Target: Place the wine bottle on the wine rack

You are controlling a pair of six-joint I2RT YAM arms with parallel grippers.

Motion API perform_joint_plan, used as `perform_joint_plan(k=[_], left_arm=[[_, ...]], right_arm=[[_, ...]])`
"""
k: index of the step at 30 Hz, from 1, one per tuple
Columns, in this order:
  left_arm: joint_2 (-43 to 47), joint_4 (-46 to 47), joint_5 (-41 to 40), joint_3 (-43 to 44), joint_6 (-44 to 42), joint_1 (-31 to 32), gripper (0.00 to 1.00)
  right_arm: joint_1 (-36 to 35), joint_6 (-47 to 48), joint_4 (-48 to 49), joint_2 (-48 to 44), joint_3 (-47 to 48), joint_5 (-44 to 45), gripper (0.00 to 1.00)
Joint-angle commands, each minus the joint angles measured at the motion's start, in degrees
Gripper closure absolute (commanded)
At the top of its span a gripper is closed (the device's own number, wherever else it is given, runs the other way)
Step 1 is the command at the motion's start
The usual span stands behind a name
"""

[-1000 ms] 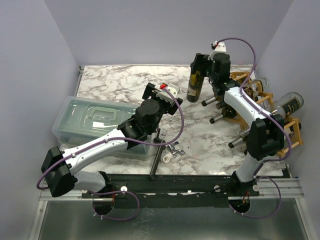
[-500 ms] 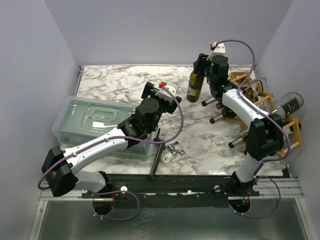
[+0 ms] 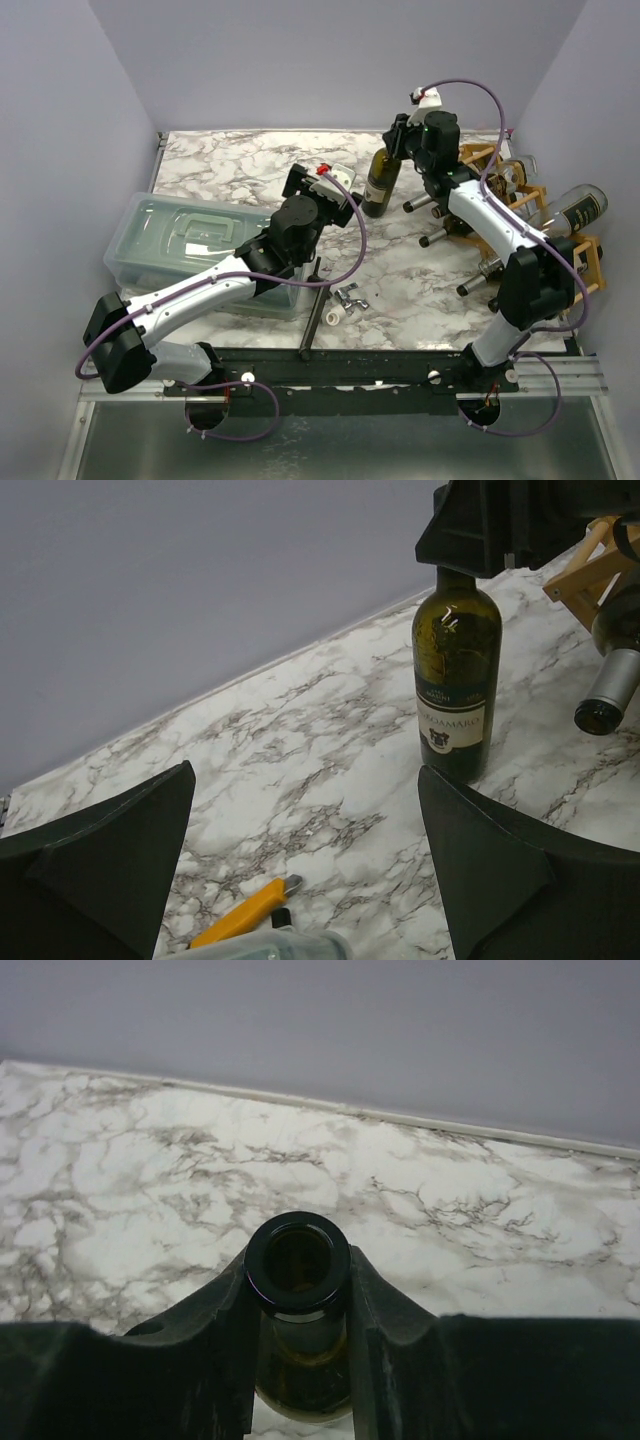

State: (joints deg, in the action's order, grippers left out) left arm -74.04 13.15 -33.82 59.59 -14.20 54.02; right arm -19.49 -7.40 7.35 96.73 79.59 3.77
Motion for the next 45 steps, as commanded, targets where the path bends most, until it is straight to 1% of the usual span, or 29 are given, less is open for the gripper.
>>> perform_joint_plan(k=[1,6,8,9,12,14,17,23,27,30,34,40,45], left_arm=[[2.9,0.2,-1.0,0.0,0.5,-0.3,0.06],[5.9,4.1,-5.5,-1.9,-0.7,-0.8,0.07],[7.2,6.0,-7.3,-2.7,-1.6,-1.0,0.07],[8.0,7.1,-8.1,-3.4,-1.5,-1.2,0.07],[9.3,9.9,-8.0,-5.3,-1.7,-1.9,0.07],[9.4,10.3,-8.6,-5.3,-2.6,-2.1,0.07],[9.8,10.5,-8.6,-5.5,-1.9,-2.4,0.07],[9.5,11.3,-9.2,-5.9,-2.4,-2.9,0.08],[9.7,11.4,-8.9,-5.8,-3.1,-3.0,0.08],[9.5,11.6,-8.8,-5.8,-3.2,-3.4,0.08],[9.1,11.7,-9.0,-5.9,-4.1,-3.5,0.08],[8.1,11.7,-8.8,-5.9,-4.4,-3.6,0.08],[7.0,11.7,-8.6,-6.0,-4.1,-3.6,0.08]], right_arm=[[-0.5,2.3,-1.9,-5.7,0.2,-14.0,1.00],[-0.6,4.2,-7.0,-9.7,0.5,-20.0,1.00],[-0.6,6.2,-8.1,-11.4,0.1,-25.1,0.99],[-0.7,8.1,-10.2,-12.4,0.4,-27.3,0.99],[-0.9,10.1,-12.4,-15.7,0.0,-33.5,0.99],[-1.2,10.8,-13.6,-17.9,-0.4,-35.3,0.99],[-1.6,13.5,-19.4,-19.9,1.5,-38.1,0.99],[-3.5,20.5,-28.9,-25.9,1.3,-40.6,1.00],[-4.0,25.1,-30.6,-31.5,-2.1,-44.3,0.99],[-4.2,28.9,-34.5,-34.2,-2.4,-47.4,1.00],[-5.2,33.8,-39.4,-37.5,-2.4,-46.8,1.00],[-7.9,42.2,-46.7,-41.3,-2.1,-39.7,1.00],[-9.8,45.4,-51.1,-43.2,-2.1,-38.3,1.00]])
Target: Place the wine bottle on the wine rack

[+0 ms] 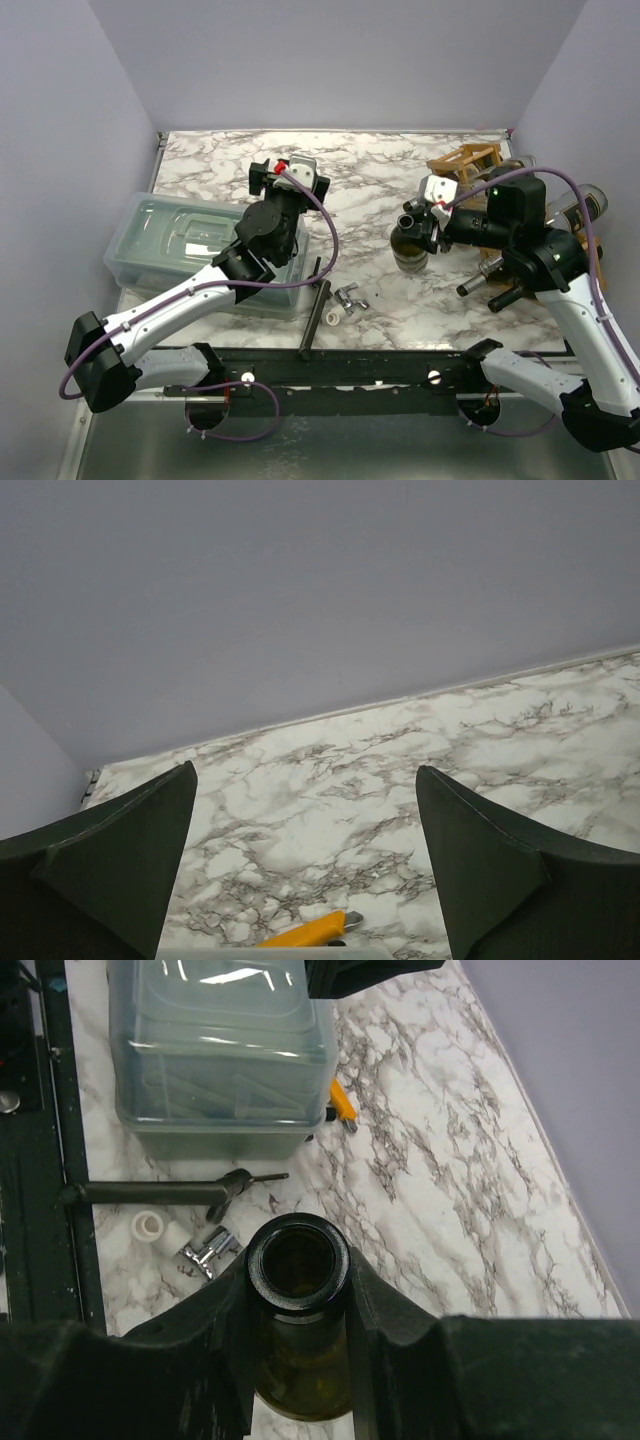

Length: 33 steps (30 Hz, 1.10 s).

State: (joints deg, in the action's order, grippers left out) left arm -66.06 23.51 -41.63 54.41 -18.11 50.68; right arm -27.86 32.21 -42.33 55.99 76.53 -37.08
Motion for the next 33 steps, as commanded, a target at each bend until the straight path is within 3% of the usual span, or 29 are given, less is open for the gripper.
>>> perform_joint_plan(k=[1,15,20,24,28,33], left_arm=[[-1.3,1.3,-0.7,-0.7,-0.2,-0.2,0.08],[-2.7,1.2,-0.6,-0.6,0.4,-0.2,0.09],[-3.3,1.0,-0.4,-0.5,0.8,-0.2,0.09],[-4.0,0.5,-0.1,-0.4,1.4,-0.1,0.09],[-4.6,0.3,-0.4,-0.2,1.1,-0.1,0.09],[-4.7,0.3,-0.7,-0.2,0.5,-0.1,0.09]], right_arm=[[-1.7,6.1,-1.9,-3.0,0.8,3.3,1.00],[-3.6,10.8,-3.3,-10.3,-3.8,20.6,1.00],[-3.8,8.8,-1.7,-11.4,-4.0,16.3,1.00],[-3.8,3.6,1.6,-9.4,-7.7,4.4,1.00],[-3.8,-4.1,12.4,-8.7,-14.9,-2.8,1.00],[-3.8,-17.4,35.1,-11.1,-28.0,-0.9,1.00]])
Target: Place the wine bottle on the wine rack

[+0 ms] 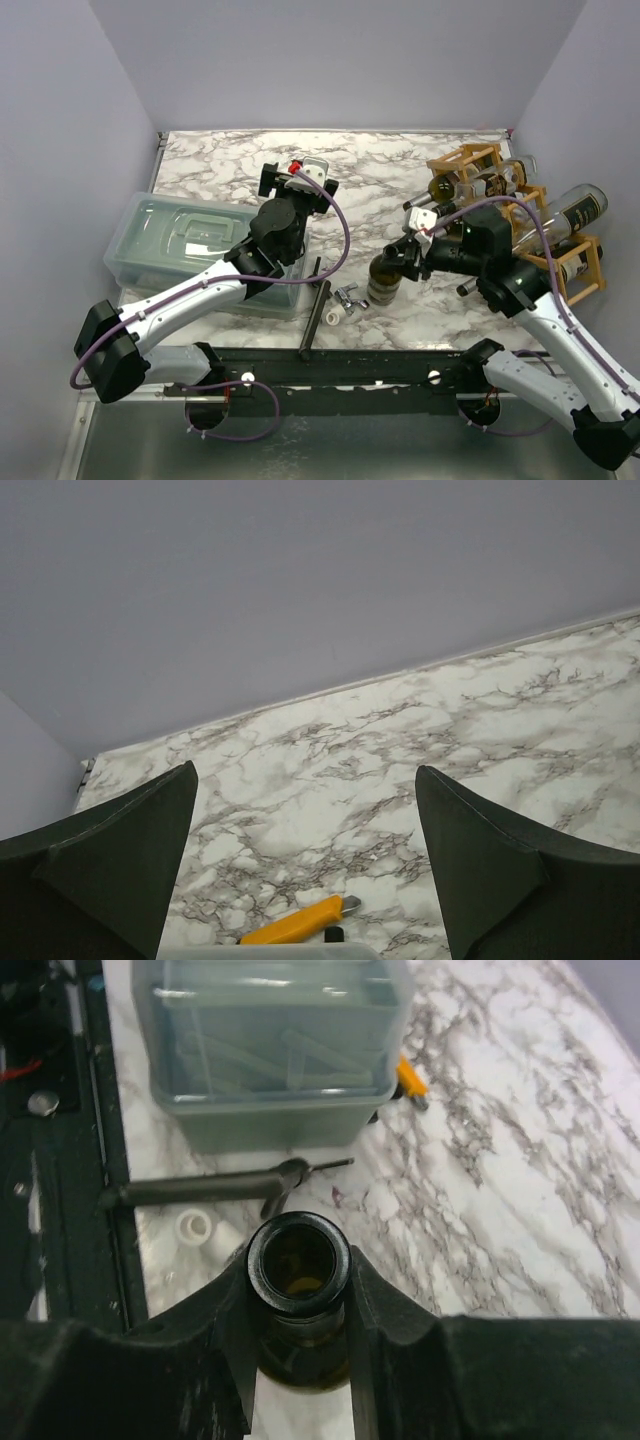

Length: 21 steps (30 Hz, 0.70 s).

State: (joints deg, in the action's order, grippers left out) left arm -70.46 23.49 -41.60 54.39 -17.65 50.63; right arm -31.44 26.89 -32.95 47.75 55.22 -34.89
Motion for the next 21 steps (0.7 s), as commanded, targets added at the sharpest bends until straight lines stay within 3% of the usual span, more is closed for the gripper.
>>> perform_joint_plan(k=[1,4,8,12,16,21], left_arm=[[-0.3,0.4,-0.8,-0.2,-0.1,-0.1,0.09],[-0.2,0.4,-0.8,-0.1,-0.3,0.0,0.09],[0.2,0.3,-0.4,-0.1,0.0,0.0,0.09],[0.6,0.2,-0.3,0.0,0.2,0.0,0.09],[0.7,0.3,-0.2,0.0,0.4,0.0,0.09],[0.3,0.1,-0.1,0.0,0.7,0.0,0.09]], right_arm=[[-0.2,-14.8,30.9,-3.7,-9.5,-2.5,1.00],[-0.2,-17.3,36.2,-4.5,-13.2,-0.3,1.00],[-0.2,-16.4,33.3,-4.3,-13.4,2.6,0.99],[-0.2,-14.8,29.5,-5.8,-14.3,3.2,0.78],[-0.2,-14.9,29.6,-8.3,-16.9,3.8,0.62],[-0.2,-16.5,32.0,-9.0,-19.0,4.1,0.52]])
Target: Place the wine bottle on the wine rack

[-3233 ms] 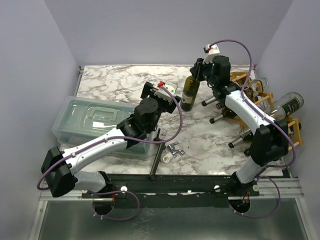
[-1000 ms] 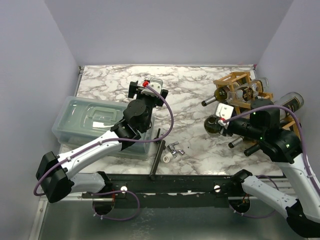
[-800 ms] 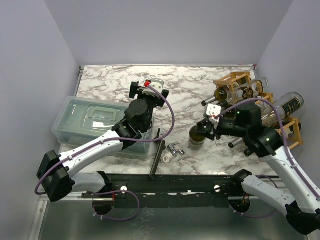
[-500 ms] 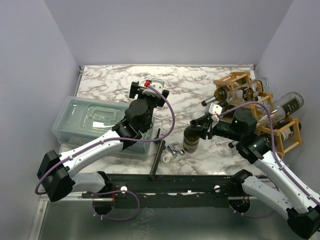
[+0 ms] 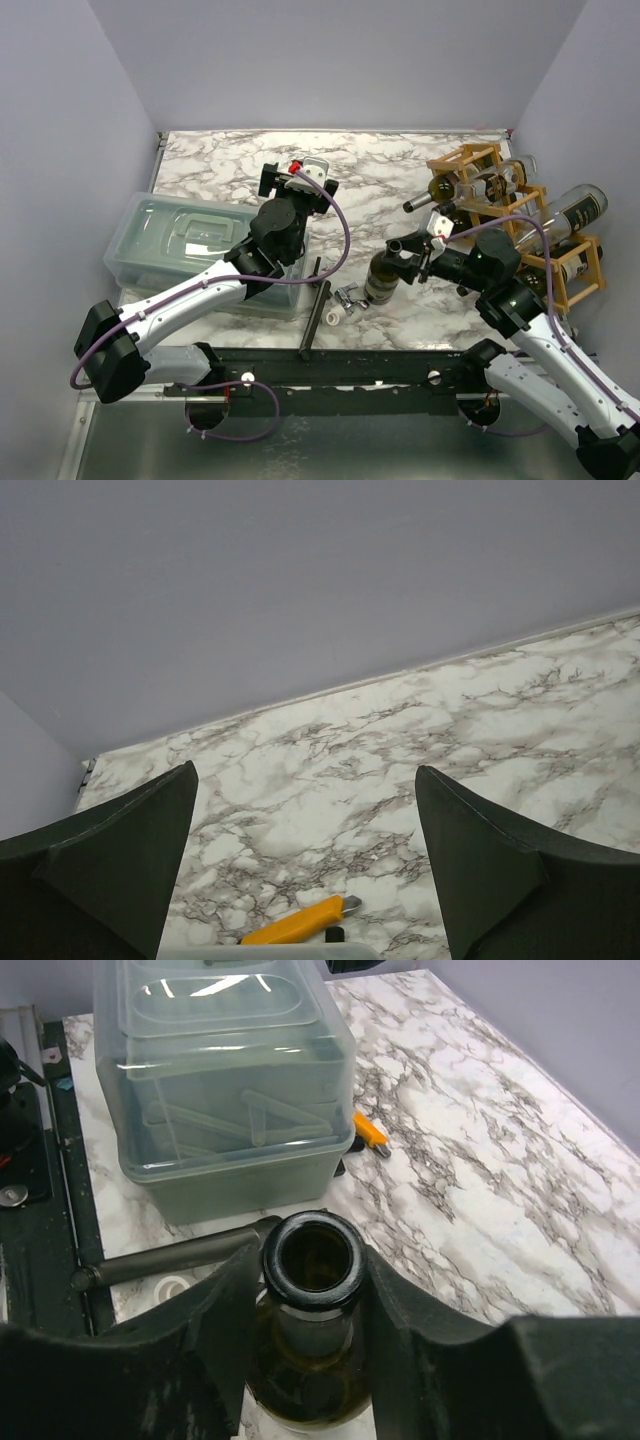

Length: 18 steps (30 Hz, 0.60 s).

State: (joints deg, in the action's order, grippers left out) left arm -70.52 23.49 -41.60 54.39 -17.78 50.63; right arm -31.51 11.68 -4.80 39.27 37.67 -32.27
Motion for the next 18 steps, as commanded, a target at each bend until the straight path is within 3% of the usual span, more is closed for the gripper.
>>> perform_joint_plan(k=[1,7,18], left_arm=[[0.1,0.0,-0.1,0.0,0.8,0.0,0.09],[-0.6,-0.1,-0.2,0.1,0.7,0.0,0.09],[-0.4,-0.5,0.0,0.4,0.7,0.0,0.09]], right_arm=[[-0.1,-1.7,4.2,-0.4,-1.7,1.5,0.49],[-0.1,-3.5,7.6,1.3,-2.5,2.5,0.35],[-0.1,-6.7,10.9,5.0,-3.6,3.7,0.31]])
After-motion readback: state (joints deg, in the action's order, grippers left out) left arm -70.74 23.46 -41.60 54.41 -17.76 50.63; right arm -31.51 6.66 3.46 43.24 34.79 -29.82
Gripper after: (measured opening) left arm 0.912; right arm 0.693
